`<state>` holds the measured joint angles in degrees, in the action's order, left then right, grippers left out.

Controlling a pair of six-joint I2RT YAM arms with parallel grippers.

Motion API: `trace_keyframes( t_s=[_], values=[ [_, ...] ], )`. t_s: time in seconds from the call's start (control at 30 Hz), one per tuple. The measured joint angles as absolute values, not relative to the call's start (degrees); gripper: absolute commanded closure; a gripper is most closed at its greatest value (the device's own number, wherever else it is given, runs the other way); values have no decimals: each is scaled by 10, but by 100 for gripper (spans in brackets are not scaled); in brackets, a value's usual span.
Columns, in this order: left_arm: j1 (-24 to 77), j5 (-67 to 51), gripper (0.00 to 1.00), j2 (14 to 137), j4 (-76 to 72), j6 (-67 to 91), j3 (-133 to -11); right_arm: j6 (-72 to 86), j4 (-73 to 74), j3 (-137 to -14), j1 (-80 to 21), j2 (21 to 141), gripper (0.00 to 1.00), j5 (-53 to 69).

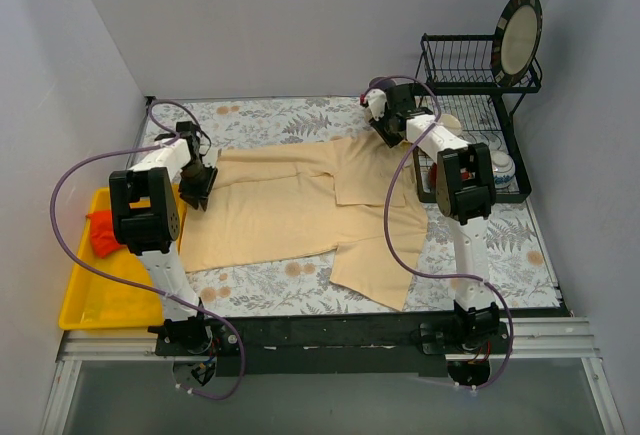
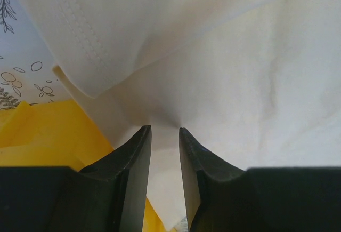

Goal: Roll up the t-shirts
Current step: Fold the T-shirt at the center of the board.

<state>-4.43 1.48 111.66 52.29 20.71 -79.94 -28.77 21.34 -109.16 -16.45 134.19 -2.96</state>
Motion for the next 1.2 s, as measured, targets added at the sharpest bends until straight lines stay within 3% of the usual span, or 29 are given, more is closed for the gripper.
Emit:
trace_keyframes(
  t_s=[0.23,0.4,0.57,0.8,1.2],
  values=[
    [-46,39,73,1116,523,206,-787,-287,217,-1093,-157,1349,66,-51],
    [-51,53,74,1116,535,208,-798,-286,215,-1090,-161,1349,76,-80],
    [-61,55,73,1116,552,219,-851,-274,215,-1089,-161,1349,78,-110],
    [-63,50,72,1117,554,235,-926,-265,217,-1089,-161,1351,73,-123],
    [-63,44,71,1174,569,256,-950,-257,224,-1094,-159,1352,68,-115]
  ],
)
